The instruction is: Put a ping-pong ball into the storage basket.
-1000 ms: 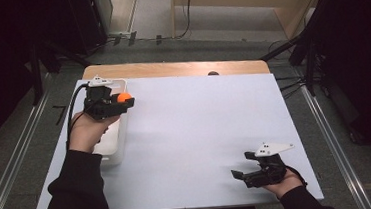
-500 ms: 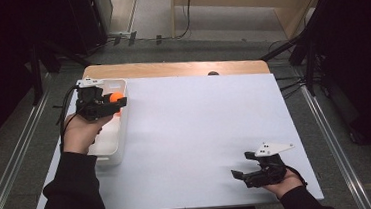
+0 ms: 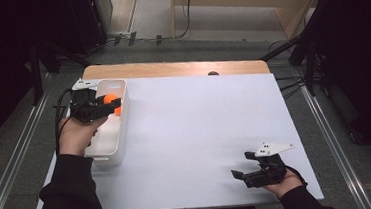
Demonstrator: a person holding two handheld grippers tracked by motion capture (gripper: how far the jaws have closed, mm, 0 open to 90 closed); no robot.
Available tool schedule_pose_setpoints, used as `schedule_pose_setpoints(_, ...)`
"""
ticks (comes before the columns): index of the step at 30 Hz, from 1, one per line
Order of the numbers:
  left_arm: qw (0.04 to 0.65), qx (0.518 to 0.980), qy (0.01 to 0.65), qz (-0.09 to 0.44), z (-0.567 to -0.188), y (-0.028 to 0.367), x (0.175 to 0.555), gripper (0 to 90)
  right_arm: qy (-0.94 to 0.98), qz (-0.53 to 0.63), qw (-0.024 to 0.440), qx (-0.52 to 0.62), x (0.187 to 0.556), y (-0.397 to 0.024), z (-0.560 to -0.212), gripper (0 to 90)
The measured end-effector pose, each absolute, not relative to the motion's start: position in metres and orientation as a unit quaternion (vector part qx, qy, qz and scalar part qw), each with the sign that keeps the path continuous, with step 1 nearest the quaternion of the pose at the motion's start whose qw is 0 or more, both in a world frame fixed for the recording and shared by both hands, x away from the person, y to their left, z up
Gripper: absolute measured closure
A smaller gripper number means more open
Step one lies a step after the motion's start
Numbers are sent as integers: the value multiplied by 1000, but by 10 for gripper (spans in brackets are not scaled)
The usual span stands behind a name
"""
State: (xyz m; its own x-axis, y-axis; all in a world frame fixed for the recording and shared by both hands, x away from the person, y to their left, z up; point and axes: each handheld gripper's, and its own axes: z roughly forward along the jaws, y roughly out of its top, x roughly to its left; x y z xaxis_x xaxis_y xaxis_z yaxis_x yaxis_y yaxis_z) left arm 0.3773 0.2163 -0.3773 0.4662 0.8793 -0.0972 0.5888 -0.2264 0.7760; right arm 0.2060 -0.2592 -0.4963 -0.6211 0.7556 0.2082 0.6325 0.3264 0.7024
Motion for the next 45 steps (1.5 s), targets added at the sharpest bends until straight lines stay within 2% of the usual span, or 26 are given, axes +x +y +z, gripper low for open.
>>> schedule_pose_setpoints(24, 384, 738, 512, 214, -391, 223, 377, 500, 812, 392, 81, 425, 206, -259, -497, 130)
schedule_pose_setpoints(45, 370, 728, 536, 216, -405, 228, 382, 499, 812, 391, 79, 425, 206, -258, -497, 129)
